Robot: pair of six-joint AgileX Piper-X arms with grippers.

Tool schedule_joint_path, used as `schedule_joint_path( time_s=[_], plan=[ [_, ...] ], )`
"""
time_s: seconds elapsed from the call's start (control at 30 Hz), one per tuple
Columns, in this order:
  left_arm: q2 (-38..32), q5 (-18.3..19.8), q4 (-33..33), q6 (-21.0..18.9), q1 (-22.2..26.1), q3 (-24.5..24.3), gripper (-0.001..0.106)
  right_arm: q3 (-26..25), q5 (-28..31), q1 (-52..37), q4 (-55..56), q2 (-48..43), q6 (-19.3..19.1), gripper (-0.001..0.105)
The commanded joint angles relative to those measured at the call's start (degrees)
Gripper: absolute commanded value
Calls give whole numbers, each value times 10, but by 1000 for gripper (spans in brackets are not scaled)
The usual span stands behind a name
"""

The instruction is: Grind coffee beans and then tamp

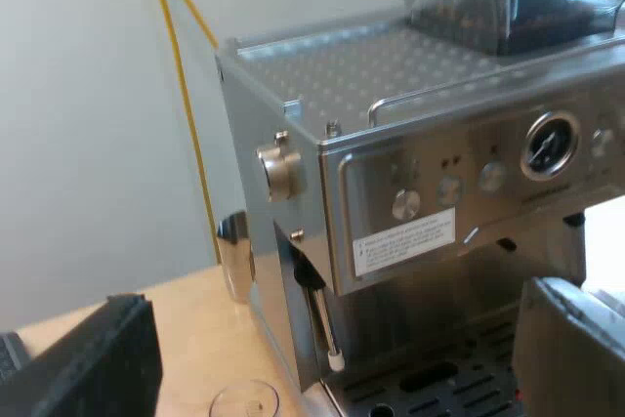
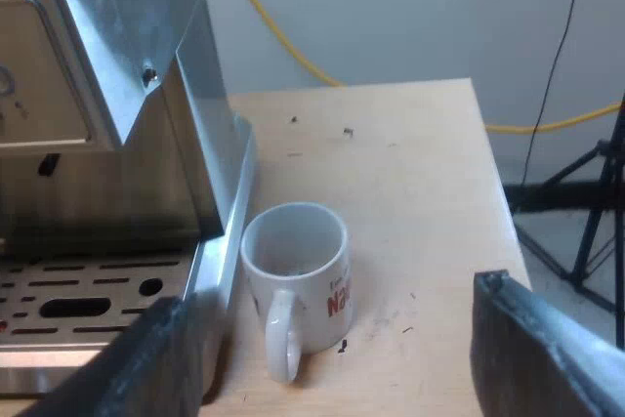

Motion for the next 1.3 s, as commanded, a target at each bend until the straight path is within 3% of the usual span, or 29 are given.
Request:
schedule_joint_path(
  time_s=[0.03,0.17,0.37,0.43,0.6,0.77,1.3],
  plan=[
    [-24,-2,19,-6,1,-5,79,12,3,-2,-3,-39,-8,60],
    [-52,-6,48,-6,1,-5,79,27,3,-2,-3,-80,-8,60],
    [-95,-50,88,-6,1,-5,79,42,3,-2,20,-116,-8,60],
    [-130,-85,111,-6,1,-5,79,50,3,-2,21,-118,-8,60],
    [-130,-110,157,-6,-1,-13,79,54,3,-2,25,-117,-8,60],
    [-130,-119,154,-6,-1,-4,79,56,0,-2,30,-117,-8,60],
    [-129,-125,148,-6,-1,135,79,180,-28,-2,28,-116,-8,60]
  ],
)
